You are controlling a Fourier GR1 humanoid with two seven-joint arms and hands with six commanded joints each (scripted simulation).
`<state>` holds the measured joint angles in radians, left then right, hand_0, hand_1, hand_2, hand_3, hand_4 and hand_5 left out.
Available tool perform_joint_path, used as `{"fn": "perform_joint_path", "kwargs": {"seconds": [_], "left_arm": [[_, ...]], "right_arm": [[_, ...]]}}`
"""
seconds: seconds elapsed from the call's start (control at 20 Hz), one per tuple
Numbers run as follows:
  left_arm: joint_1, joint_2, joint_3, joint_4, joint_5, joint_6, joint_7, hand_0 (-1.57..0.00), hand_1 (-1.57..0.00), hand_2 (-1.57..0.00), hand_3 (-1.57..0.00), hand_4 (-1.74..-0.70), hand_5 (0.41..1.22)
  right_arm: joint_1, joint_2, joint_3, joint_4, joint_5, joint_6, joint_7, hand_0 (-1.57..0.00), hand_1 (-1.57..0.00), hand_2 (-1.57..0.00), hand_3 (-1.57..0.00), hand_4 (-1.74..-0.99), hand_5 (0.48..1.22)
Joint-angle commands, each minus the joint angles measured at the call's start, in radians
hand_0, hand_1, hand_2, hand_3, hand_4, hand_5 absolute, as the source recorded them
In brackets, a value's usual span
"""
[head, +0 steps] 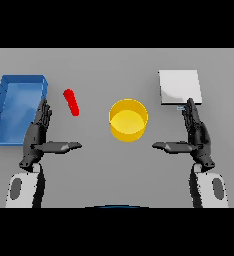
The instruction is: Pick up the red beaker and tilt it to pour out 1 green nut into yellow bowl. Pick up the yellow bowl and place it on the metallic measuring scale.
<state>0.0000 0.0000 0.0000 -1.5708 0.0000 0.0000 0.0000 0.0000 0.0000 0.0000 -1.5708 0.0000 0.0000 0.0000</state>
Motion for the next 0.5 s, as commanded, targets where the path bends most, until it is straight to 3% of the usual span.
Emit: {"fn": "perform_joint_path", "kwargs": {"seconds": [0.0, 0.25, 0.35, 0.45], "left_arm": [[0.000, 0.001, 0.001, 0.000, 0.001, 0.001, 0.000, 0.00, 0.00, 0.00, 0.00, -1.20, 0.677], [-0.008, 0.006, 0.005, 0.005, 0.003, -0.001, 0.007, 0.00, 0.00, 0.00, 0.00, -1.20, 0.677], [0.046, 0.047, -0.046, -0.061, -0.055, -0.027, -0.030, 0.00, 0.00, 0.00, 0.00, -1.20, 0.677], [0.073, 0.058, -0.073, -0.102, -0.083, -0.031, -0.010, 0.00, 0.00, 0.00, 0.00, -1.20, 0.674]], "right_arm": [[0.000, -0.001, -0.001, 0.000, -0.001, 0.000, 0.000, 0.00, 0.00, 0.00, 0.00, -1.177, 0.572], [-0.010, -0.013, -0.013, 0.002, -0.014, 0.006, 0.009, 0.00, 0.00, 0.00, 0.00, -1.177, 0.572], [0.037, -0.080, 0.035, -0.048, 0.102, -0.001, -0.050, 0.00, 0.00, 0.00, 0.00, -1.178, 0.573], [0.058, -0.088, 0.067, -0.078, 0.143, 0.000, -0.043, 0.00, 0.00, 0.00, 0.00, -1.190, 0.579]]}}
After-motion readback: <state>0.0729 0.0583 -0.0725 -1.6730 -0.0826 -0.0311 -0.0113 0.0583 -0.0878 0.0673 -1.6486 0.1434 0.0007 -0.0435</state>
